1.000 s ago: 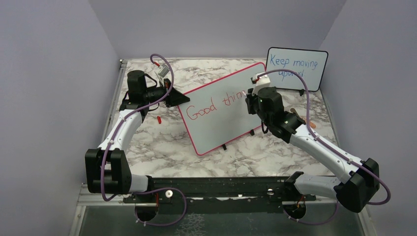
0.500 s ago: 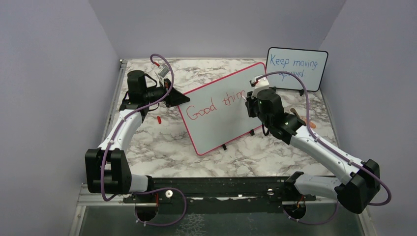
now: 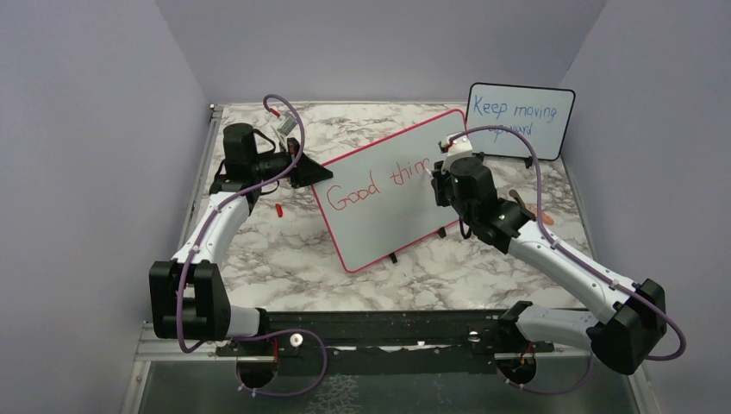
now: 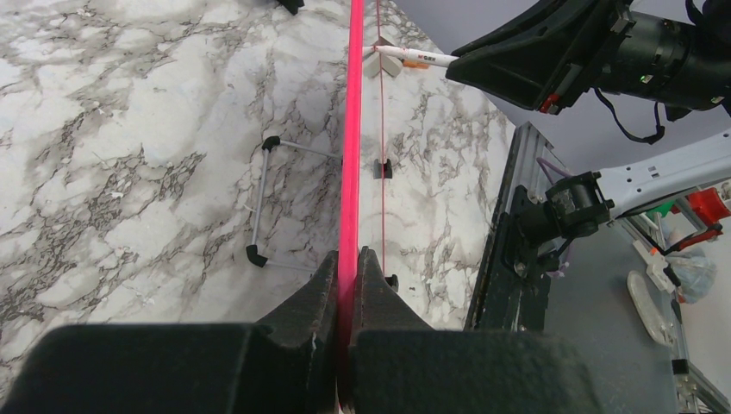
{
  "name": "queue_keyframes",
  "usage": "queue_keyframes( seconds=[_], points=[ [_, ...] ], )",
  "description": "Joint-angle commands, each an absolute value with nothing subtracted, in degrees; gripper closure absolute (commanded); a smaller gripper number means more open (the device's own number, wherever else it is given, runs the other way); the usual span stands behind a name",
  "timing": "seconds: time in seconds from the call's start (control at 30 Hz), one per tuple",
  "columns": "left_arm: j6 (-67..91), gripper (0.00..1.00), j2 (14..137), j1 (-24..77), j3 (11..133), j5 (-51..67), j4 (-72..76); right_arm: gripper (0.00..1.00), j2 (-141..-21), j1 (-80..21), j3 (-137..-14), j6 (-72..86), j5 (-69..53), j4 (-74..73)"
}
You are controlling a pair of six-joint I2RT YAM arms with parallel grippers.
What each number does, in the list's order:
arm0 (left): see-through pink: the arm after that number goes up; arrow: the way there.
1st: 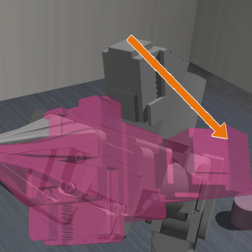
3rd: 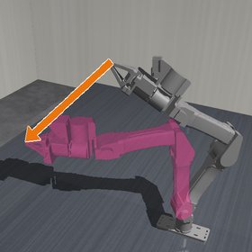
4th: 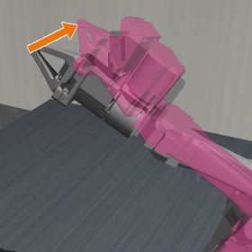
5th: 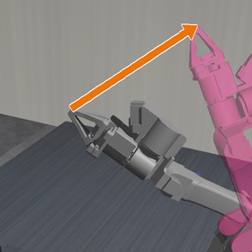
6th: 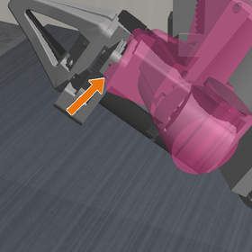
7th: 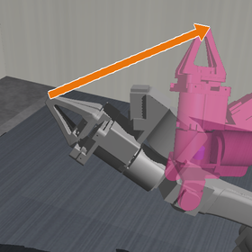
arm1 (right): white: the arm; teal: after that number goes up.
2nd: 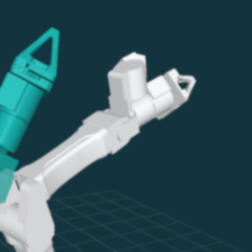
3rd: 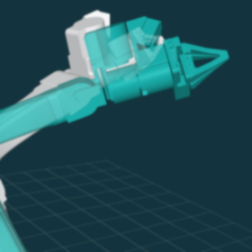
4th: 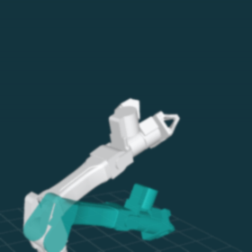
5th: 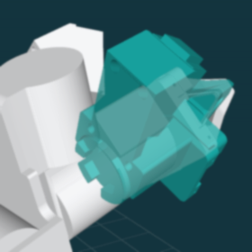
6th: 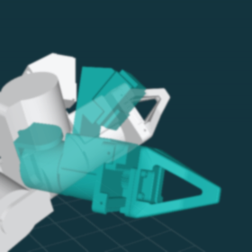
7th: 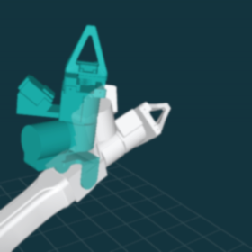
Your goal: Write a sentence on the whiteboard
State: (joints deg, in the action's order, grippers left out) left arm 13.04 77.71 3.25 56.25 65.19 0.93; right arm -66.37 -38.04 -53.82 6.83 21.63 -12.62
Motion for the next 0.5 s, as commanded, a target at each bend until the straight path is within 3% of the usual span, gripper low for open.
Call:
queue_keyframes(
  seconds=[0.0, 0.47],
  points=[
    [8.27, 1.00, 79.42, 5.13, 55.28, 64.06, -3.09, 0.99, -67.69, -36.92, -53.00, 6.11, 23.82, -12.56],
    [8.26, 1.00, 79.37, 5.10, 55.28, 64.15, -3.13, 0.99, -68.03, -36.51, -55.02, 5.49, 22.89, -9.68]
  ],
)
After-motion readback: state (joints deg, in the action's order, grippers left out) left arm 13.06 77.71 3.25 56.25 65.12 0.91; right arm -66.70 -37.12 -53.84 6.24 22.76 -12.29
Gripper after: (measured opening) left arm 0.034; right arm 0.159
